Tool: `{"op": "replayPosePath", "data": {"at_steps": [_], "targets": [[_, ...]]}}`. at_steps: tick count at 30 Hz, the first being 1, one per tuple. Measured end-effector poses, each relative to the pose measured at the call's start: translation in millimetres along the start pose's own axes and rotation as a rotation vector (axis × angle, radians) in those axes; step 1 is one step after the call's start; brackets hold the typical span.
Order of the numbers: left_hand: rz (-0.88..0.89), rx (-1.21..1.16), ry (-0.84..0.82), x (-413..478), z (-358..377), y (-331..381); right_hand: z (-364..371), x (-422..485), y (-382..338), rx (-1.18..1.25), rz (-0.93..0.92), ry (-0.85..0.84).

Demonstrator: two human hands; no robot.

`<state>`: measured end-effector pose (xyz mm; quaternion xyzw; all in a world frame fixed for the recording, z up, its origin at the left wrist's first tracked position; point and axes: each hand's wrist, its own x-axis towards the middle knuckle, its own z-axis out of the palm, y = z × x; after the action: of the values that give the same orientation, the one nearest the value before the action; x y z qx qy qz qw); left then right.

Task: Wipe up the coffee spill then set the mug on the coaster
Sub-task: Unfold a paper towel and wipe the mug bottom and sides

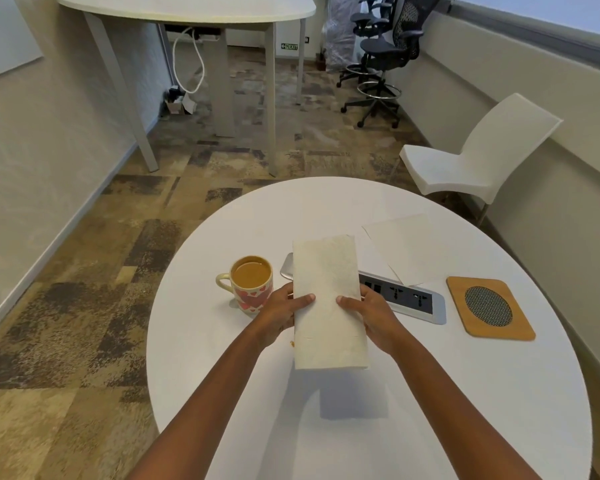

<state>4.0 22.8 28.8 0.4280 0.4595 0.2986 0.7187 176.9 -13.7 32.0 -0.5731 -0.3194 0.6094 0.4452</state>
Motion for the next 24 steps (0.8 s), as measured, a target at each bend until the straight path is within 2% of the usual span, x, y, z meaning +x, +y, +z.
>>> {"op": "replayPosePath", "data": {"at_steps": [6,11,16,20,24], "targets": [[-0.014,-0.063,-0.06,-2,-9,-3,-2,-1,-2,-0.089,-0.057,0.017],[-0.01,0.028,0.042,-2,-14,-5,1,0,-3,-0.289,-0.099,0.078],[0.019,-0.146,0.104,0,-19,-3,6,5,0,-0.446,-0.172,0.117],[0.034,-0.051,0.056,0,-19,-5,11,7,-1,-0.383,-0.19,0.111],[-0.031,0.04,-0.009,-1,-20,-6,22,6,-7,-0.198,-0.175,0.125]]}}
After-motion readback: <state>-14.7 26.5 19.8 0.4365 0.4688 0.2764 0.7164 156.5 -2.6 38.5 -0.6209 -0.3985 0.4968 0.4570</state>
